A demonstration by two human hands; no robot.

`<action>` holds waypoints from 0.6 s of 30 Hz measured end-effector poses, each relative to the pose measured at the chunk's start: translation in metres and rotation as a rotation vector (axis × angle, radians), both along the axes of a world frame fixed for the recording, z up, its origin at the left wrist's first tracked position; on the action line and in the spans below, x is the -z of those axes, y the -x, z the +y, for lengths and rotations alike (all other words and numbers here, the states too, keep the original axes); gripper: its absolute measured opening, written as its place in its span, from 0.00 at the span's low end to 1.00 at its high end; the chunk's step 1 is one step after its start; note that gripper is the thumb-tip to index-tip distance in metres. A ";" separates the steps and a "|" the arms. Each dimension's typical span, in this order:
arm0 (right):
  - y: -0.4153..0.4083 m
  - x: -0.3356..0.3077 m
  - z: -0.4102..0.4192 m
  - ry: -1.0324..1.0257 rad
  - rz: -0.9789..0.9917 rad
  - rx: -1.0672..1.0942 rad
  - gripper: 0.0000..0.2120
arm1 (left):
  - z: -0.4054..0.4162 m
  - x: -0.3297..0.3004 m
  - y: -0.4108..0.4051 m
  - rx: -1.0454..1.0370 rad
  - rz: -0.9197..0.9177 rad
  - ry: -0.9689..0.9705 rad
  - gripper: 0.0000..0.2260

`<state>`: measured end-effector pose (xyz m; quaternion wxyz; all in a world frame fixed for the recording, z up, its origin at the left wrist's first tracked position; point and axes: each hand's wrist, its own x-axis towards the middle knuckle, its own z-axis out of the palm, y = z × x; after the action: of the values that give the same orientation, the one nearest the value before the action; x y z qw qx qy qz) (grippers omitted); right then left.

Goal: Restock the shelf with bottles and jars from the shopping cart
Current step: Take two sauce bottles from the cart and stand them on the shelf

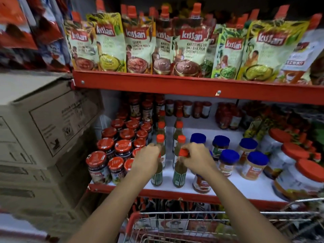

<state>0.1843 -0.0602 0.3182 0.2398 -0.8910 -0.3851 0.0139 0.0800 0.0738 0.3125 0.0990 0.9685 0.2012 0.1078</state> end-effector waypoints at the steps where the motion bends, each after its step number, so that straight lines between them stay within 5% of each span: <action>1: -0.001 0.003 0.002 0.004 -0.005 0.001 0.06 | 0.002 0.002 -0.001 0.000 -0.006 0.011 0.15; 9: -0.002 0.017 0.004 0.006 -0.076 0.026 0.04 | 0.006 0.011 -0.005 0.010 -0.096 0.105 0.12; 15: 0.017 0.032 -0.007 0.058 -0.102 0.031 0.27 | 0.001 0.033 -0.007 -0.016 -0.178 0.099 0.19; 18: 0.028 0.051 -0.020 0.027 -0.206 0.004 0.29 | -0.016 0.048 -0.001 -0.012 -0.257 -0.030 0.23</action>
<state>0.1564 -0.0803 0.2675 0.1870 -0.8916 -0.4059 -0.0730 0.0808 0.0577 0.2648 0.1087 0.9469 0.1909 0.2346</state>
